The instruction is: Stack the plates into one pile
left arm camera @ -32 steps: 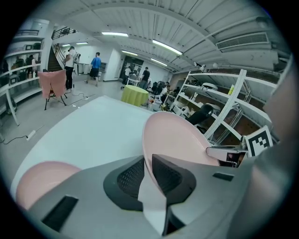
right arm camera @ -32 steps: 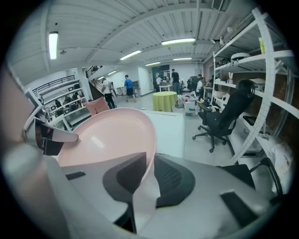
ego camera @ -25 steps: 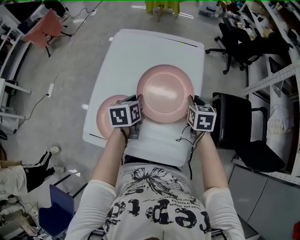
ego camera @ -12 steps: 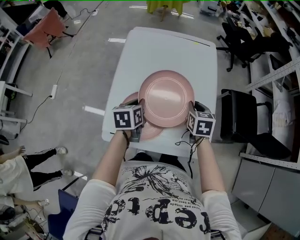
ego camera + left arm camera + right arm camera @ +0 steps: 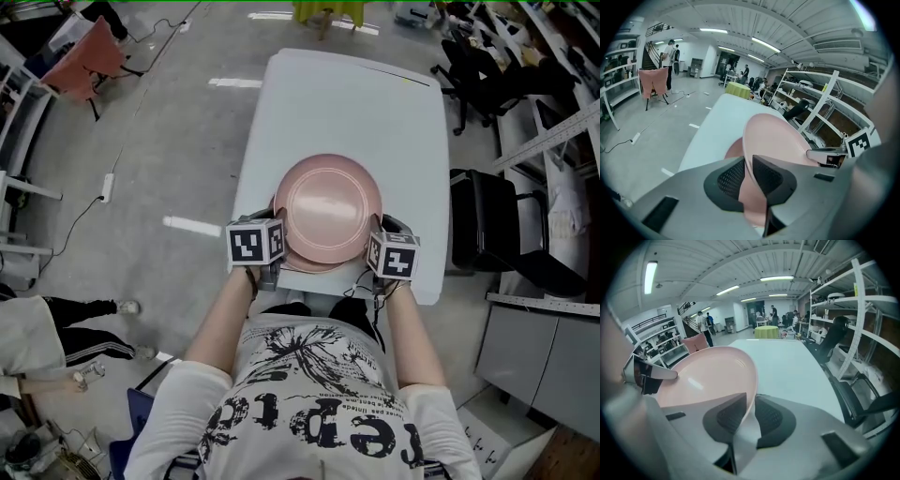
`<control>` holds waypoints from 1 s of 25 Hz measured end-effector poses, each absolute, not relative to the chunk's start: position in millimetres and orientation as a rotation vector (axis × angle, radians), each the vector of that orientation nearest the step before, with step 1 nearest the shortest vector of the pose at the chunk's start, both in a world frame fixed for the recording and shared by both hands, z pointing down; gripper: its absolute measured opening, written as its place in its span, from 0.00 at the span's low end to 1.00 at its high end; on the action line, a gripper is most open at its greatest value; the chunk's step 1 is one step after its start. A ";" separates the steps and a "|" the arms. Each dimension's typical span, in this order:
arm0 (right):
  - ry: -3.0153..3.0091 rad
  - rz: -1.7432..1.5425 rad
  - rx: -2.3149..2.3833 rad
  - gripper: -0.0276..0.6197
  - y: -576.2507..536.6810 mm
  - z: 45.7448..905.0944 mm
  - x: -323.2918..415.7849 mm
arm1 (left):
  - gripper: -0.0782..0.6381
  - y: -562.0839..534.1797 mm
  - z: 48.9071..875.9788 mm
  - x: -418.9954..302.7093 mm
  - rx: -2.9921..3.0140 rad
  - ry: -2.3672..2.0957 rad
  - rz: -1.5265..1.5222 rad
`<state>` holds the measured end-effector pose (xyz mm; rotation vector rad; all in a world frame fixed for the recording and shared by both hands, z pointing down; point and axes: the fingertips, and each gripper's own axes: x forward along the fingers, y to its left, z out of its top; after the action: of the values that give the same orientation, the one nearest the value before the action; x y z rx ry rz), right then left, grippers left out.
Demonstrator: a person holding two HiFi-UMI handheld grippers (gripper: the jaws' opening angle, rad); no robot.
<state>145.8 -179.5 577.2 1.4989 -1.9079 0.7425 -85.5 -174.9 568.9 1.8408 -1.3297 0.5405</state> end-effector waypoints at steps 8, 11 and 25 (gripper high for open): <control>-1.862 0.825 1.533 0.14 -152.0 604.4 117.6 | 0.18 -160.1 592.1 -115.6 1.806 -1.372 0.614; -1.849 0.810 1.541 0.14 -150.5 611.0 117.7 | 0.18 -159.8 602.0 -116.9 1.806 -1.390 0.664; -1.755 0.730 1.565 0.15 -148.8 619.3 122.2 | 0.22 -162.8 610.3 -115.6 1.894 -1.508 0.857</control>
<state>122.2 -148.8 619.3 1.5650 -1.7547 0.7304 -115.6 -162.8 610.3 1.8937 -1.5080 0.8573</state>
